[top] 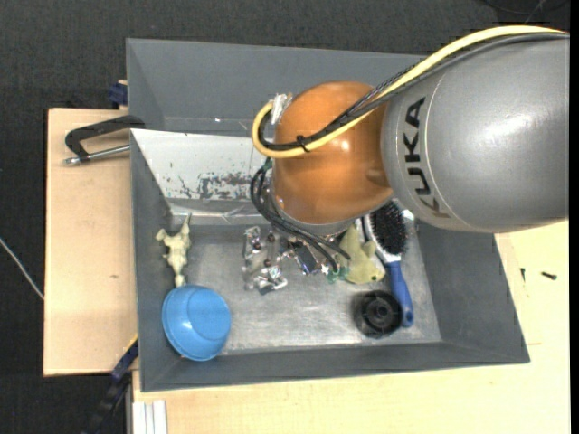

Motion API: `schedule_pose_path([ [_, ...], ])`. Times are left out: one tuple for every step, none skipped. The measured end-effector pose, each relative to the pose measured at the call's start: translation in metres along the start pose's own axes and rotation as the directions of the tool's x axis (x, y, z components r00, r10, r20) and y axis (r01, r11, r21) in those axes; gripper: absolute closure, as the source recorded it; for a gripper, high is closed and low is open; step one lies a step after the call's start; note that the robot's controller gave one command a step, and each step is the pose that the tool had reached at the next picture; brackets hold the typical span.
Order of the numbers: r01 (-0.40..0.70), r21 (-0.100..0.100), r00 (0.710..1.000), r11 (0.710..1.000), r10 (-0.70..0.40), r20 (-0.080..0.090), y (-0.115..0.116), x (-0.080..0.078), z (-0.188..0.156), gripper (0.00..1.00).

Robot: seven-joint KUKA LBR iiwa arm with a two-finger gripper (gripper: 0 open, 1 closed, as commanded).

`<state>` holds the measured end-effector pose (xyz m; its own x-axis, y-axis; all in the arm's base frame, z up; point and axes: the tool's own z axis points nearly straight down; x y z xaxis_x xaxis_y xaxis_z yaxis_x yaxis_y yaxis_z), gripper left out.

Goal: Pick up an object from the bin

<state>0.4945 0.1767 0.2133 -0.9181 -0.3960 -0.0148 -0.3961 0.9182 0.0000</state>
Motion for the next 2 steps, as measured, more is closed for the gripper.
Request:
schedule_pose_path([
  [-0.001,-0.001,1.0,1.0,0.001,-0.01,0.0,0.002,0.005,0.0],
  [0.41,0.002,0.912,0.912,-0.41,0.008,0.006,-0.02,0.118,0.0],
])
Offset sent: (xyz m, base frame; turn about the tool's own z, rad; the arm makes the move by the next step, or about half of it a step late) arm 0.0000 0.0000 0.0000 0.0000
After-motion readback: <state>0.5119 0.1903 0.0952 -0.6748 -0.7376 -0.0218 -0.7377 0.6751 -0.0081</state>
